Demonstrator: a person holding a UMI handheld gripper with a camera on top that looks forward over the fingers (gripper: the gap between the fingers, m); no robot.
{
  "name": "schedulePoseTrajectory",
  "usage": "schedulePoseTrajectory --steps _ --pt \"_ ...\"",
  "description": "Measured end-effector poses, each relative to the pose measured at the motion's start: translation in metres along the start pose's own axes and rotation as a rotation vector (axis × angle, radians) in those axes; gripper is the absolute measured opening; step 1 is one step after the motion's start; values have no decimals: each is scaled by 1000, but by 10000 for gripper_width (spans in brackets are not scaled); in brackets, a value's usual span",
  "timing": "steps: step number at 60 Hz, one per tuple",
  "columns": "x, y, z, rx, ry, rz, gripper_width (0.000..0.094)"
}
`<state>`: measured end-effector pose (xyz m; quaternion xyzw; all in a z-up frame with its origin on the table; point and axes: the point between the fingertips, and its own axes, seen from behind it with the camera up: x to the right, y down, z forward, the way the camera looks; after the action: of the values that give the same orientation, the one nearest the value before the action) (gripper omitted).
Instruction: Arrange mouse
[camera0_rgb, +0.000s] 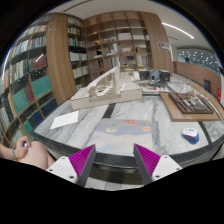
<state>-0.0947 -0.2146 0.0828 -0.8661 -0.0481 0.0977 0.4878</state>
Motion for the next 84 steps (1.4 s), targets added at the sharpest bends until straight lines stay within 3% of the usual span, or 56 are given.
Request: schedulePoseTrajectory --steps 15,26,39,63,64,68,81,82,84 --pt "102 4 -12 27 172 7 780" --pt "225 0 -13 34 333 3 776" --pt "347 22 14 -41 429 -7 775" --pt "405 1 71 -33 353 67 745" --pt "406 1 74 -36 348 74 783" --pt "405 0 80 -26 327 133 554" --pt "405 -2 77 -53 401 232 429" --pt "402 -6 74 -47 408 242 455" --pt "391 -20 69 -16 416 240 409"
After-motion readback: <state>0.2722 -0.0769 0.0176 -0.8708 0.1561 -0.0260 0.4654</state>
